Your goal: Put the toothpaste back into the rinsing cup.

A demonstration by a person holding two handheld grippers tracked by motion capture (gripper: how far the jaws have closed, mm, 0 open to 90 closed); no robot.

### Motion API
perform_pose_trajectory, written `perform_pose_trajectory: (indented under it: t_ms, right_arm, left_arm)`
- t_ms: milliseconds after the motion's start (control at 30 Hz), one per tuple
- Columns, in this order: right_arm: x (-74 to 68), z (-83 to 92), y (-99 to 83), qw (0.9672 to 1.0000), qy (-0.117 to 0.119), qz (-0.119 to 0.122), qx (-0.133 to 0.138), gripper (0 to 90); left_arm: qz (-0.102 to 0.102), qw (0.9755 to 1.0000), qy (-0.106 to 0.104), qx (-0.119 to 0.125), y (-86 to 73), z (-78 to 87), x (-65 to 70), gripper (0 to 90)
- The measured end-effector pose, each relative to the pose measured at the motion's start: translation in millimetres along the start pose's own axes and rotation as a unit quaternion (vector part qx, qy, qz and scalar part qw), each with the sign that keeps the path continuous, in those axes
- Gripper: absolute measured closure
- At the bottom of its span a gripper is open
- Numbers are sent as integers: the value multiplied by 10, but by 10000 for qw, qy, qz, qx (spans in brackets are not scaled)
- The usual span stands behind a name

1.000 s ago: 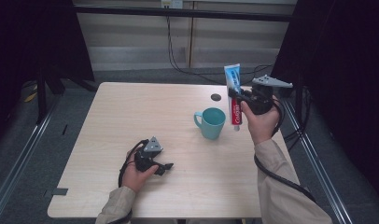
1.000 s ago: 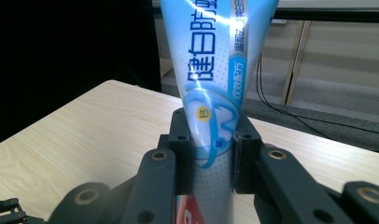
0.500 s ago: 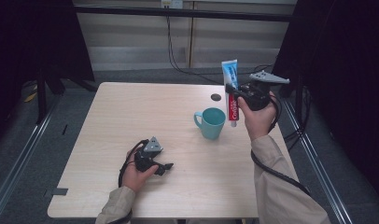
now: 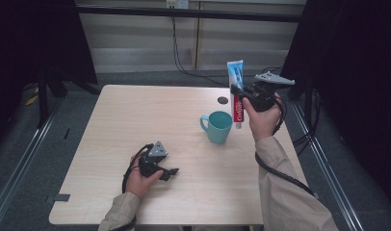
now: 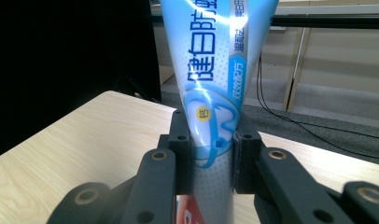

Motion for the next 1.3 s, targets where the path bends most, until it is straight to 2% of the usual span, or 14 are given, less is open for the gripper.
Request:
perform_pose_trajectory:
  t_ms: [833,1300]
  right_arm:
    - [-12,-200,-15,10000,15,-1,-10,744]
    - [-76,-346,-2,10000,68,14,-2,744]
  left_arm:
    - [2,10000,-1,2,0,0,0,217]
    - [10,10000,2,19,1,-3,1,217]
Point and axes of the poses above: each handheld gripper's, and its own axes: z roughly backward along the jaws, y roughly out of its top, x roughly to its right, the point moved 7 cm from there along -z, roughly forward along the jaws
